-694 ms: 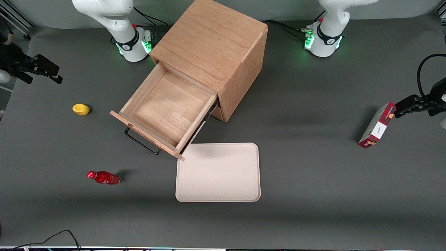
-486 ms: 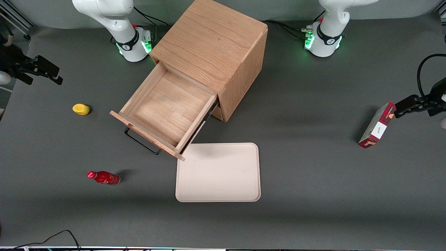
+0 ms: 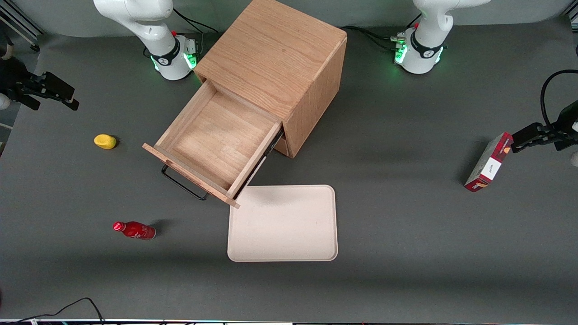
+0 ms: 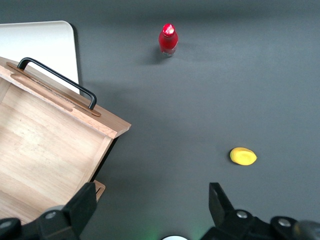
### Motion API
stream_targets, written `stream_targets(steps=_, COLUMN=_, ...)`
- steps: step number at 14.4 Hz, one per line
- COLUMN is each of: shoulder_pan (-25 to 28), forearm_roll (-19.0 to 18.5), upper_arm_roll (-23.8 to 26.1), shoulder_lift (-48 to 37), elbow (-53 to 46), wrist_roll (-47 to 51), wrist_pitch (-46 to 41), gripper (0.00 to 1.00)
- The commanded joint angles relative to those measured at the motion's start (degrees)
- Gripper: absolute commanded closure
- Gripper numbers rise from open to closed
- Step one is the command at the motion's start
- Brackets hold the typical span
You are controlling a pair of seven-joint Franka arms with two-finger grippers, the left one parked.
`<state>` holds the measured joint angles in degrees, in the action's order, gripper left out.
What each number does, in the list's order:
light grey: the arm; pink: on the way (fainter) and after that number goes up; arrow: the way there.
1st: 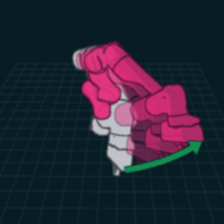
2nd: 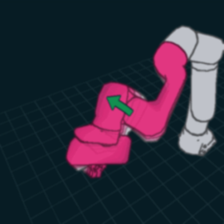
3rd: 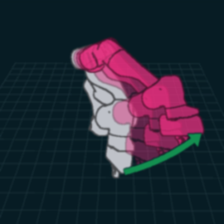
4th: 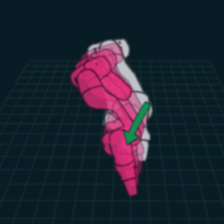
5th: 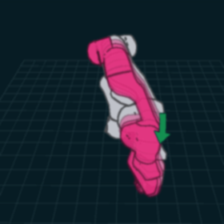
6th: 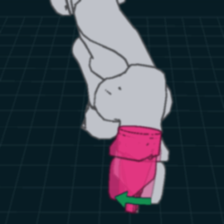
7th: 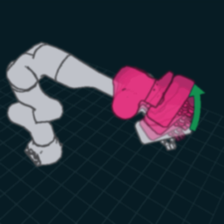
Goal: Close top drawer
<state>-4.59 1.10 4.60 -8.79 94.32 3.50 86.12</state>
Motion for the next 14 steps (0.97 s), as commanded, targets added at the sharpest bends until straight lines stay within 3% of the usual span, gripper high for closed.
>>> stream_targets(steps=1, shoulder_pan=-0.3, forearm_roll=0.2, upper_arm_roll=0.1, shoulder_lift=0.9, elbow=-2.2, wrist_roll=-0.6, wrist_pitch=-1.5, gripper=0.0)
stream_targets(steps=14, shoulder_pan=0.4, forearm_roll=0.7, upper_arm_roll=0.2, shoulder_lift=1.8, elbow=-5.2, wrist_roll=-4.1, wrist_pitch=-4.4, gripper=0.0)
